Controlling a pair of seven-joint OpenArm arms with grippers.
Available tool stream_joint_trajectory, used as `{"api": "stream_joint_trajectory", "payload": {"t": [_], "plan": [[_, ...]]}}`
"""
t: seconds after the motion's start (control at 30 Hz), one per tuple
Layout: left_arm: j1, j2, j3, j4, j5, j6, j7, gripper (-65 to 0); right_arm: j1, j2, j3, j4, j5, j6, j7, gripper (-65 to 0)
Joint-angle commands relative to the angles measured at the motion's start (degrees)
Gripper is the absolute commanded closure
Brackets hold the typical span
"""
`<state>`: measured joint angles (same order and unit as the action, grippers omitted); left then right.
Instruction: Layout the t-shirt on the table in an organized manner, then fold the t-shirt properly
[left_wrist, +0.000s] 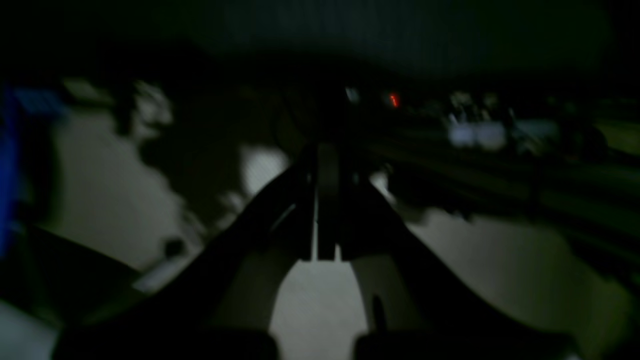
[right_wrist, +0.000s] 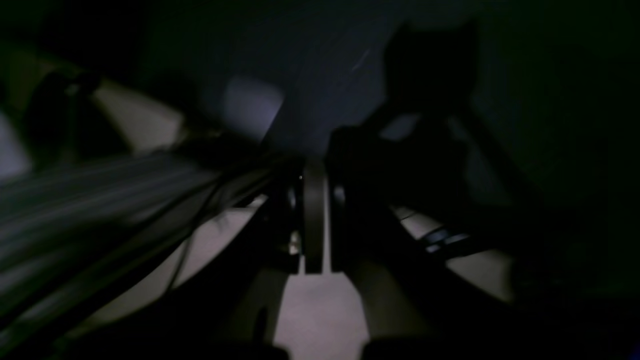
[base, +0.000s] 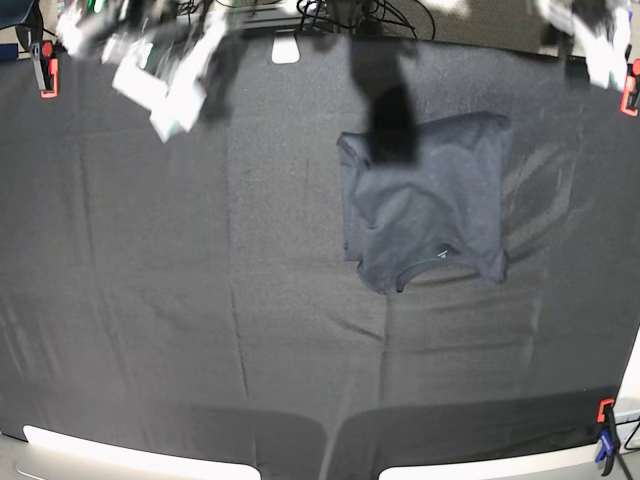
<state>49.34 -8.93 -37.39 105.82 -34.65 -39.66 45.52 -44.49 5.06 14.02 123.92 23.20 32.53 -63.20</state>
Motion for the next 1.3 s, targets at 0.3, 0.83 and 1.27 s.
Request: {"api": "stream_joint_trajectory", "payload": {"t": [0.3, 0.83, 1.27], "plan": [[-0.5, -1.3, -0.3, -31.6, -2.6, -0.3, -4.6, 0.0, -4.2, 0.3, -3.5, -26.4, -5.5, 0.5, 6.9, 0.0], [-22.5, -6.8, -0.3, -74.0, 22.6, -0.3, -36.8, -5.7, 29.2, 8.2, -3.6, -87.7, -13.0, 0.3, 31.0, 0.0], [-33.5, 3.0, -0.3, -77.3, 30.1, 9.9, -37.7, -13.8, 36.7, 7.1, -3.6, -92.5, -13.0, 0.7, 38.6, -15.2]]}}
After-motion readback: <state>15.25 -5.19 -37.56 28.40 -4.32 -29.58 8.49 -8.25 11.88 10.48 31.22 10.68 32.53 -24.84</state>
